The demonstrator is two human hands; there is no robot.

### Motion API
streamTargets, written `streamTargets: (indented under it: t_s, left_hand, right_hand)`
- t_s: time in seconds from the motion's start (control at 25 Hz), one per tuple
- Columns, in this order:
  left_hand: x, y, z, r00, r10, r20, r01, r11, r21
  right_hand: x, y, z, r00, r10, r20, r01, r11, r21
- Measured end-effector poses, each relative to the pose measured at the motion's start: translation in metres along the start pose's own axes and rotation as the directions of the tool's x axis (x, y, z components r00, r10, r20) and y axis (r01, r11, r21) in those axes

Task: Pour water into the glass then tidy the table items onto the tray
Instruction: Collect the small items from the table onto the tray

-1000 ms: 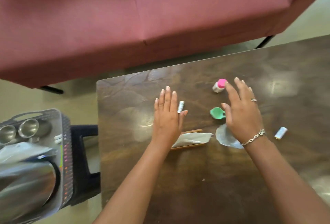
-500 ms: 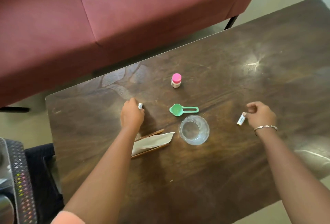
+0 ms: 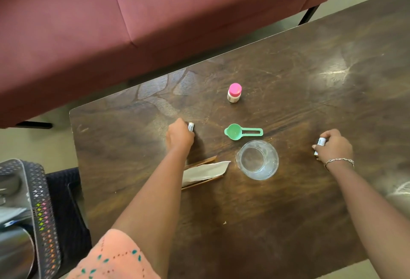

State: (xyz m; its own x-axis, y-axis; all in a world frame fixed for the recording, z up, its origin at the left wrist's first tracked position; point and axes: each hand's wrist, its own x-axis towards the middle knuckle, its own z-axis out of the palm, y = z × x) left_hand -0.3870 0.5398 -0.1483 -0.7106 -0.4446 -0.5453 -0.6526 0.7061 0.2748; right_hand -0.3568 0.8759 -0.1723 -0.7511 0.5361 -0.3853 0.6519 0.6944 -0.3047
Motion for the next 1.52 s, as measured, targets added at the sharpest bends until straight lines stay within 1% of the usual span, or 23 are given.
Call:
streamTargets:
  t_s: [0.12,0.2,0.28,0.32,0.4,0.52,0.68,0.76,0.84,0.88,1.0,1.08,1.16,1.24,1.32,1.4,1.52]
  left_hand:
    - [-0.004,-0.012,-0.016,0.999,0.025,-0.039,-0.029,0.994,-0.103]
    - [-0.011,-0.029,-0.031,0.992,0.062,-0.106,-0.087,0.963,-0.256]
    - [-0.023,-0.052,-0.045,0.981,0.052,-0.188,-0.130,0.891,-0.434]
    - [-0.029,-0.064,-0.052,0.973,0.036,-0.227,-0.146,0.860,-0.488]
    - [-0.041,-0.093,-0.068,0.950,-0.008,-0.311,-0.167,0.832,-0.530]
    - [-0.053,-0.145,-0.089,0.912,-0.040,-0.409,-0.201,0.824,-0.529]
    - [-0.052,-0.228,-0.119,0.862,-0.047,-0.505,-0.233,0.848,-0.475]
    - [-0.047,-0.271,-0.138,0.826,-0.104,-0.554,-0.201,0.864,-0.462]
    - [-0.038,-0.312,-0.158,0.795,-0.151,-0.587,-0.146,0.892,-0.428]
    - [-0.031,-0.329,-0.166,0.792,-0.150,-0.591,-0.111,0.917,-0.382]
    - [-0.005,-0.366,-0.182,0.820,-0.131,-0.557,-0.003,0.972,-0.233]
    - [0.016,-0.386,-0.186,0.859,-0.095,-0.503,0.050,0.993,-0.102]
    - [0.036,-0.395,-0.182,0.905,-0.039,-0.424,0.059,0.998,0.036]
    - [0.052,-0.398,-0.175,0.933,-0.009,-0.361,0.061,0.989,0.133]
    - [0.065,-0.401,-0.170,0.943,-0.003,-0.334,0.065,0.982,0.175]
    - [0.077,-0.407,-0.164,0.949,-0.009,-0.316,0.069,0.981,0.180]
    - [0.086,-0.413,-0.159,0.941,-0.048,-0.335,0.086,0.991,0.101]
  right_hand:
    - [-0.004,-0.005,-0.009,0.999,-0.027,-0.047,0.030,0.997,0.068]
    - [-0.014,-0.015,-0.022,0.990,-0.090,-0.109,0.098,0.992,0.074]
    - [-0.028,-0.031,-0.034,0.965,-0.180,-0.190,0.197,0.977,0.078]
    - [-0.038,-0.043,-0.038,0.947,-0.229,-0.224,0.254,0.963,0.092]
    - [-0.065,-0.076,-0.039,0.894,-0.357,-0.272,0.397,0.911,0.109]
    - [-0.115,-0.133,-0.027,0.800,-0.540,-0.261,0.590,0.787,0.180]
    - [-0.195,-0.205,0.010,0.667,-0.729,-0.155,0.745,0.644,0.177]
    - [-0.230,-0.234,0.034,0.602,-0.794,-0.088,0.791,0.576,0.206]
    - [-0.258,-0.256,0.059,0.559,-0.829,-0.025,0.817,0.545,0.190]
    - [-0.268,-0.265,0.069,0.547,-0.837,0.002,0.823,0.538,0.181]
    - [-0.295,-0.284,0.093,0.517,-0.853,0.069,0.833,0.520,0.189]
    - [-0.310,-0.295,0.110,0.488,-0.866,0.107,0.841,0.500,0.206]
    - [-0.320,-0.303,0.124,0.457,-0.878,0.142,0.853,0.478,0.212]
    - [-0.326,-0.306,0.135,0.428,-0.888,0.169,0.863,0.458,0.216]
    - [-0.330,-0.306,0.141,0.413,-0.894,0.175,0.869,0.444,0.216]
    - [-0.331,-0.306,0.146,0.418,-0.888,0.192,0.866,0.454,0.210]
    - [-0.334,-0.308,0.154,0.421,-0.875,0.238,0.861,0.468,0.199]
